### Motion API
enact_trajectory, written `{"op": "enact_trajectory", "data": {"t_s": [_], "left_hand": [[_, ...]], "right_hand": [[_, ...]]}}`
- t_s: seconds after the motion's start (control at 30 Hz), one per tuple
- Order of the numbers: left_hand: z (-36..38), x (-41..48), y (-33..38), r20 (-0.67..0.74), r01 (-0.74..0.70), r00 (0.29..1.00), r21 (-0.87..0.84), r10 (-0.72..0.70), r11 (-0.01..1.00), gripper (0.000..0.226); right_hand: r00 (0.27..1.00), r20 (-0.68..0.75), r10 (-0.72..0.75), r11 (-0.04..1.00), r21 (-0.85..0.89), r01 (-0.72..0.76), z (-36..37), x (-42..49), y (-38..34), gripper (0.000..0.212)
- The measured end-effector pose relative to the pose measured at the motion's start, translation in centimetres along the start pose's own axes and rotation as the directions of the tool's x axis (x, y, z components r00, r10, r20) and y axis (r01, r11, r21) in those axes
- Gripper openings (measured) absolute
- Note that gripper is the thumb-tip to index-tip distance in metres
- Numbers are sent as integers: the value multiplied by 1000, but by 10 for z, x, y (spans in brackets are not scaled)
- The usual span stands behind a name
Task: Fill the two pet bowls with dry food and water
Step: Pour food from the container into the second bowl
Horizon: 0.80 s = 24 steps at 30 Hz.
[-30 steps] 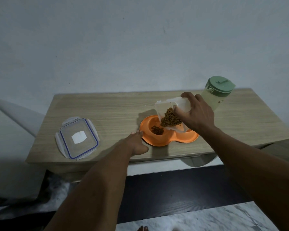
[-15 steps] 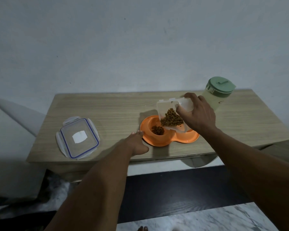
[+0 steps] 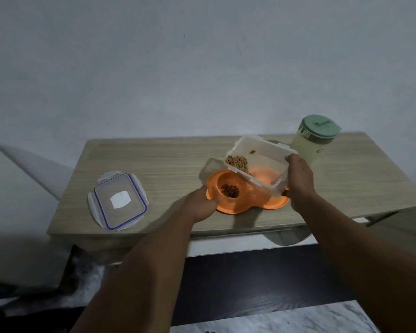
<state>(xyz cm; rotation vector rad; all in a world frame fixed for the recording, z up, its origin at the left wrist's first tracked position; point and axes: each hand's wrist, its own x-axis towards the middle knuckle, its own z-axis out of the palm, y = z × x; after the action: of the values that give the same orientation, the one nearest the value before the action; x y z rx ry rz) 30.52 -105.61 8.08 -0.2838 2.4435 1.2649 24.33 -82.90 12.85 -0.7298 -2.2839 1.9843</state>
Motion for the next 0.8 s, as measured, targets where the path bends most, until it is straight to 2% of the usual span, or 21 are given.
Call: {"op": "enact_trajectory", "data": {"t_s": [0.07, 0.17, 0.23, 0.33, 0.43, 0.53, 0.63, 0.7, 0.8], "left_hand": [[-4, -1, 3, -100, 13, 995, -129, -26, 992, 54], [-19, -4, 10, -200, 37, 975, -266, -93, 963, 86], [-32, -6, 16, -250, 1, 964, -321, -86, 947, 91], [-49, -12, 17, -247, 3, 963, -401, -111, 916, 76], [-66, -14, 9, -281, 34, 942, -470, -185, 882, 38], [-87, -18, -8, -361, 44, 899, -487, -247, 872, 25], [-106, -23, -27, -452, 47, 866, -350, -213, 935, 21], [-113, -24, -37, -488, 67, 854, -240, -181, 968, 17], [-111, -15, -51, -498, 76, 856, -147, -140, 986, 31]], "right_hand": [[989, 81, 122, 979, 155, -133, 9, -4, 6, 26], [957, 211, 200, 925, 282, -255, 31, -17, 16, 32], [932, 281, 227, 894, 320, -314, 48, -27, 21, 36], [894, 386, 226, 873, 326, -362, 74, -45, 23, 37], [857, 469, 213, 901, 244, -358, 99, -64, 23, 34], [843, 507, 180, 974, 26, -224, 119, -69, 26, 38], [847, 527, 72, 979, -198, 40, 131, -75, 28, 25], [858, 513, -38, 915, -327, 236, 139, -78, 31, 39], [839, 514, -180, 747, -483, 457, 148, -80, 42, 49]]}}
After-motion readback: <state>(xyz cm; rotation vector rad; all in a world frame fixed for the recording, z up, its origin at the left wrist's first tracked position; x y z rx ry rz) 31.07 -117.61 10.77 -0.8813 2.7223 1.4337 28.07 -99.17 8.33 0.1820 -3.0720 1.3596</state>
